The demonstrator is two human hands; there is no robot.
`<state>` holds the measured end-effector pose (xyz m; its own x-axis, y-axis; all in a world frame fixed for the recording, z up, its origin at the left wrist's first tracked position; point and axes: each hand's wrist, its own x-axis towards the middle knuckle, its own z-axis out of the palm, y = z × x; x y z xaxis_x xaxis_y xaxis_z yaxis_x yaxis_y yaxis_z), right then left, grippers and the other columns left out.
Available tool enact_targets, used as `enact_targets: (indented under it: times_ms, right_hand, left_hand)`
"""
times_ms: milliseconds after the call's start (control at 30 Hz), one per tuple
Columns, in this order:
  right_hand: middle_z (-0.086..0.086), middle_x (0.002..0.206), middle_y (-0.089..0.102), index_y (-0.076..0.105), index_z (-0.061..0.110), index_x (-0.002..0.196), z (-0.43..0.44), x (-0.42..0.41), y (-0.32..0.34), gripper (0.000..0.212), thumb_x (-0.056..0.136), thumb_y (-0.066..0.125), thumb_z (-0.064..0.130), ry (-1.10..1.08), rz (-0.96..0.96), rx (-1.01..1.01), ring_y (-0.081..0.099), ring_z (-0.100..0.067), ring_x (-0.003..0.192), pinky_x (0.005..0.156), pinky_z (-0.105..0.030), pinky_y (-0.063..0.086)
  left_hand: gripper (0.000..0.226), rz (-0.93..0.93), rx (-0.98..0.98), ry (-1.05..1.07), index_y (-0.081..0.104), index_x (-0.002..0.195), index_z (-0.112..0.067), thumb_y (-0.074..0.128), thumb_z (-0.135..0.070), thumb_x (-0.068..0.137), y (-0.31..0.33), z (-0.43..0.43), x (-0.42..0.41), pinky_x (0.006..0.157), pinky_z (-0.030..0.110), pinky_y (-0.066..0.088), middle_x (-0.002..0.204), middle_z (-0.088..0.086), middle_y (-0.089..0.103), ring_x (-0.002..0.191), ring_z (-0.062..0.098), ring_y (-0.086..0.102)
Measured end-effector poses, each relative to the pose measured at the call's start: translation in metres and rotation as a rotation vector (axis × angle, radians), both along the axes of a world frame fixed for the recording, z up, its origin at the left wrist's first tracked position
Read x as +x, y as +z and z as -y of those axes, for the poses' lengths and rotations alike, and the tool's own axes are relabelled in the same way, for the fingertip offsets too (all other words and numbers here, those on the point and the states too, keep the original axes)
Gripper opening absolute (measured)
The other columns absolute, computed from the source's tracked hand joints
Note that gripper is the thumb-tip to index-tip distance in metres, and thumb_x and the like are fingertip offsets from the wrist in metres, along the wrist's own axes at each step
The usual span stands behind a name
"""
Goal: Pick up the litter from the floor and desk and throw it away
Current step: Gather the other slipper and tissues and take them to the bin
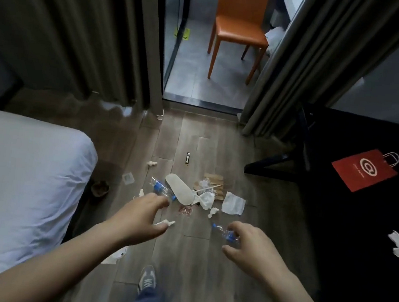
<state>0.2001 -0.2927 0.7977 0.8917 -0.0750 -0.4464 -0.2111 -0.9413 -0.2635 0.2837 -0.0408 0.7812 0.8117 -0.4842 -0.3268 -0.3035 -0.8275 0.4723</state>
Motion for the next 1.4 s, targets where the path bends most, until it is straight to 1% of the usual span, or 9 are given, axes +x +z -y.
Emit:
enact_targets:
  times_ms: [167,400,600,700,767,900,1067,1300,1400]
  right_hand:
    - [0.003,0.119,0.058,0.051,0.026,0.125,0.012,0.049,-0.036,0.046,0.082,0.059,0.041,-0.011,-0.045,0.001,0.054,-0.016,0.114,0.089,-0.028,0.044]
    - [0.004,0.122,0.056,0.049,0.027,0.13,0.036,0.104,-0.099,0.049,0.084,0.058,0.041,-0.007,-0.102,0.041,0.054,-0.015,0.114,0.091,-0.029,0.045]
    - [0.002,0.127,0.055,0.049,0.024,0.132,0.061,0.149,-0.178,0.049,0.085,0.058,0.038,0.046,-0.129,0.058,0.054,-0.016,0.116,0.093,-0.03,0.045]
    - [0.002,0.127,0.055,0.049,0.024,0.131,0.074,0.165,-0.23,0.048,0.086,0.058,0.037,0.074,-0.135,0.053,0.054,-0.016,0.116,0.092,-0.03,0.045]
    - [0.002,0.127,0.055,0.048,0.024,0.131,0.081,0.172,-0.267,0.049,0.086,0.058,0.037,0.087,-0.143,0.048,0.053,-0.017,0.117,0.092,-0.03,0.045]
    - [0.002,0.127,0.055,0.049,0.024,0.131,0.088,0.183,-0.36,0.049,0.086,0.06,0.037,0.101,-0.16,0.055,0.054,-0.016,0.115,0.091,-0.029,0.045]
    - [0.0,0.126,0.055,0.048,0.024,0.132,0.082,0.187,-0.479,0.051,0.085,0.062,0.038,0.16,-0.176,0.04,0.054,-0.017,0.114,0.091,-0.031,0.047]
    - [-0.004,0.118,0.054,0.051,0.018,0.125,0.061,0.201,-0.632,0.045,0.084,0.059,0.036,0.344,-0.162,-0.037,0.055,-0.026,0.111,0.087,-0.036,0.048]
    - [-0.005,0.118,0.054,0.05,0.019,0.124,0.055,0.216,-0.689,0.046,0.082,0.06,0.035,0.444,-0.139,-0.069,0.057,-0.027,0.109,0.084,-0.035,0.049]
  left_hand:
    - [0.046,-0.065,0.055,-0.02,0.051,0.126,-0.022,0.058,-0.043,0.085,-0.04,0.017,0.052,0.094,0.031,0.043,0.12,0.0,0.056,0.112,0.018,0.053]
    - [0.056,-0.145,0.096,0.045,0.046,0.136,-0.02,0.058,-0.039,0.086,-0.105,0.048,0.093,0.098,0.031,0.042,0.13,0.0,0.053,0.12,0.017,0.051]
    - [0.044,-0.151,0.148,0.105,0.054,0.121,-0.014,0.058,-0.037,0.083,-0.187,0.075,0.116,0.093,0.029,0.04,0.121,0.004,0.057,0.116,0.02,0.051]
    - [0.048,-0.166,0.176,0.127,0.052,0.124,-0.017,0.058,-0.04,0.083,-0.243,0.085,0.122,0.095,0.031,0.042,0.128,0.003,0.055,0.12,0.02,0.05]
    - [0.05,-0.183,0.198,0.135,0.049,0.127,-0.019,0.058,-0.043,0.084,-0.282,0.088,0.124,0.088,0.03,0.042,0.131,0.001,0.052,0.12,0.02,0.05]
    - [0.05,-0.219,0.218,0.164,0.049,0.125,-0.019,0.059,-0.043,0.083,-0.375,0.093,0.127,0.093,0.034,0.044,0.129,0.004,0.053,0.119,0.023,0.05]
    - [0.048,-0.23,0.212,0.215,0.05,0.123,-0.018,0.062,-0.039,0.082,-0.489,0.088,0.125,0.09,0.034,0.046,0.124,0.004,0.054,0.114,0.022,0.053]
    - [0.045,-0.163,0.251,0.115,0.052,0.12,-0.017,0.059,-0.04,0.082,-0.644,0.069,0.129,0.091,0.034,0.044,0.122,0.004,0.057,0.112,0.023,0.053]
    - [0.044,-0.114,0.282,0.048,0.052,0.118,-0.018,0.058,-0.044,0.083,-0.702,0.058,0.137,0.085,0.031,0.045,0.117,0.001,0.057,0.107,0.02,0.054]
